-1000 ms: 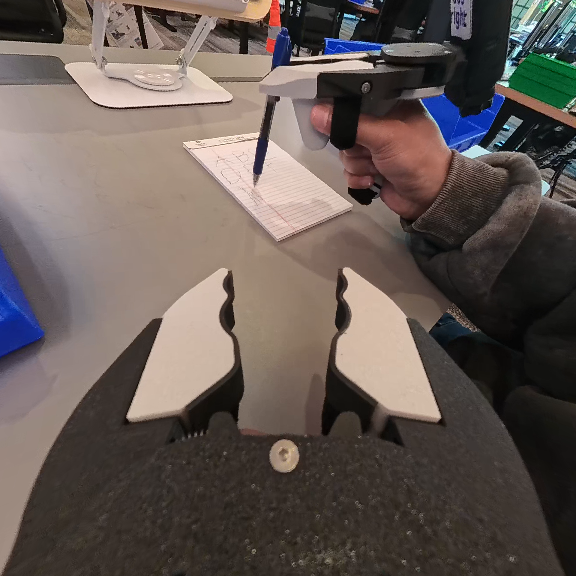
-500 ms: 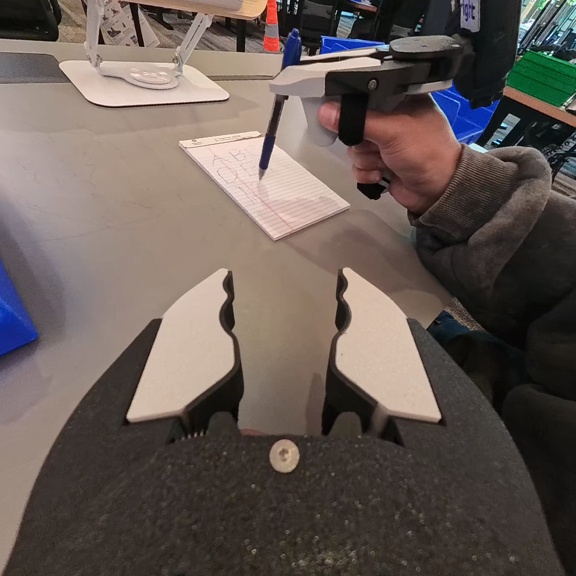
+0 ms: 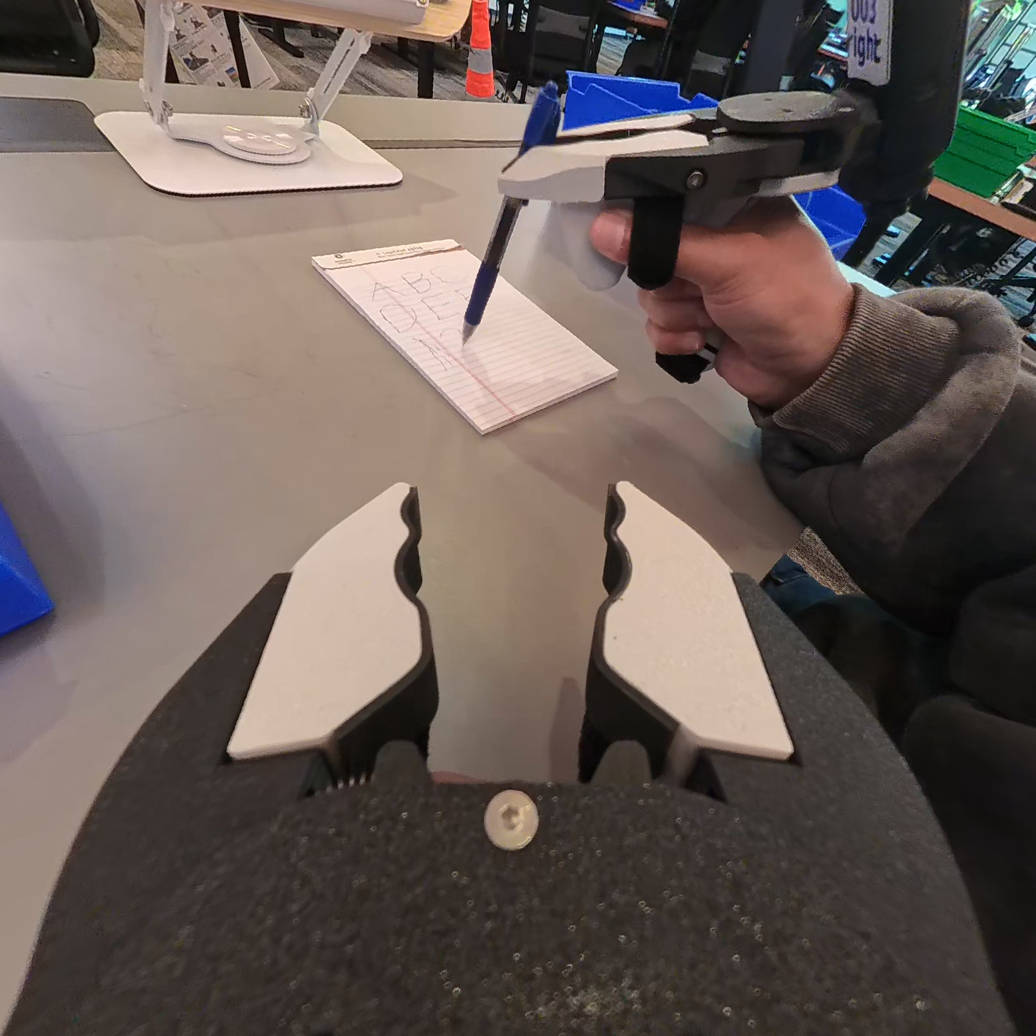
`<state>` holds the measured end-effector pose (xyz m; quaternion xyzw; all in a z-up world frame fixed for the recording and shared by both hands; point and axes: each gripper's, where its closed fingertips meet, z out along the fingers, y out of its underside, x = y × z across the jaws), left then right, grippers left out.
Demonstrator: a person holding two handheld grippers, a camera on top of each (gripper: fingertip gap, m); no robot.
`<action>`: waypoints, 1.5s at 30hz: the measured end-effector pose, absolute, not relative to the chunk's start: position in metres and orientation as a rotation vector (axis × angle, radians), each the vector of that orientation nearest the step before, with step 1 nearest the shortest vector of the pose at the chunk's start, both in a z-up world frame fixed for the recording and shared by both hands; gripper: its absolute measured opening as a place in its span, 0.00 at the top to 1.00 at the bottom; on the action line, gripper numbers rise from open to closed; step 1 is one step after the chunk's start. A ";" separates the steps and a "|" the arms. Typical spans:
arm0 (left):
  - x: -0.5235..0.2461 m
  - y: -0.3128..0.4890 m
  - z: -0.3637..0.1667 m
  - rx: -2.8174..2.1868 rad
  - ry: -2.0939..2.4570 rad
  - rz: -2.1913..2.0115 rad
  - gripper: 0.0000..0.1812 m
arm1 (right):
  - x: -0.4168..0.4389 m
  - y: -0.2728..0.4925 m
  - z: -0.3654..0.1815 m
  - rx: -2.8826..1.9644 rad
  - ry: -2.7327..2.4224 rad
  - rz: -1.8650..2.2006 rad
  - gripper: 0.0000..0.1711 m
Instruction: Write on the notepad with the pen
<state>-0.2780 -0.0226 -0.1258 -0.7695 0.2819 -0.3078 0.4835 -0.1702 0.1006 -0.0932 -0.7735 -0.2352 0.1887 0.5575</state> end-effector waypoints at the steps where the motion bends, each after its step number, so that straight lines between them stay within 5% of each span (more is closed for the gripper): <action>1: -0.278 -0.023 -0.126 -1.875 0.689 -0.750 0.65 | -0.171 0.099 -0.093 -1.825 -0.558 0.444 0.93; 45: -0.272 -0.027 -0.128 -1.881 0.718 -0.741 0.65 | -0.150 0.086 -0.085 -1.831 -0.522 0.397 0.93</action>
